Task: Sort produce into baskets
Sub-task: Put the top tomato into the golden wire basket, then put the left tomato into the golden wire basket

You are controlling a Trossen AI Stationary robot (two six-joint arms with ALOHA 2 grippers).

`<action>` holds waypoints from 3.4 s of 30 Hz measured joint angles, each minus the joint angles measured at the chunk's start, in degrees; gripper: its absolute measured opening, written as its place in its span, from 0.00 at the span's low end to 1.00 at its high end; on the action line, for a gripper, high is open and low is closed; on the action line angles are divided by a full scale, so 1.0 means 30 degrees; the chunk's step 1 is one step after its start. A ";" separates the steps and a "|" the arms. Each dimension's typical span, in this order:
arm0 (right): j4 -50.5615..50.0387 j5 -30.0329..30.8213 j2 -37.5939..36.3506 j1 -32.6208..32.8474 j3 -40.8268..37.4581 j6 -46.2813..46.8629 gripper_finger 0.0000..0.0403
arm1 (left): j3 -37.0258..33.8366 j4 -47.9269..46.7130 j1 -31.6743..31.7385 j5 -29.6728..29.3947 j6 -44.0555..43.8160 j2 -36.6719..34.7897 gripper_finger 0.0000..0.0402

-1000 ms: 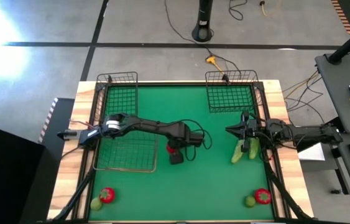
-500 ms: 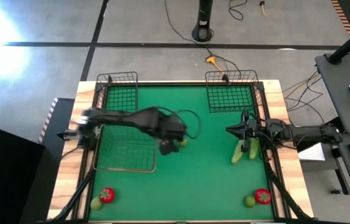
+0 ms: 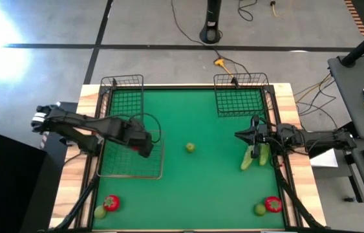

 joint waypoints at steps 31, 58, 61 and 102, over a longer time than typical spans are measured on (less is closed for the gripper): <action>0.0000 0.0000 -0.0007 -0.0003 0.0000 0.0000 0.07 | 0.0114 0.0878 -0.0291 0.1542 -0.0477 0.0656 0.93; 0.0000 0.0000 0.0000 -0.0002 0.0000 0.0000 0.07 | 0.5128 -0.1119 -1.2495 0.4430 -1.2848 0.3766 0.92; 0.0000 0.0000 0.0000 0.0003 0.0000 0.0000 0.07 | 0.4862 -0.1133 -1.3645 0.4671 -1.3722 0.4483 0.92; 0.0000 0.0000 0.0012 0.0000 0.0000 0.0003 0.07 | -0.3369 0.8113 -1.6280 0.6814 -1.5895 0.4349 0.92</action>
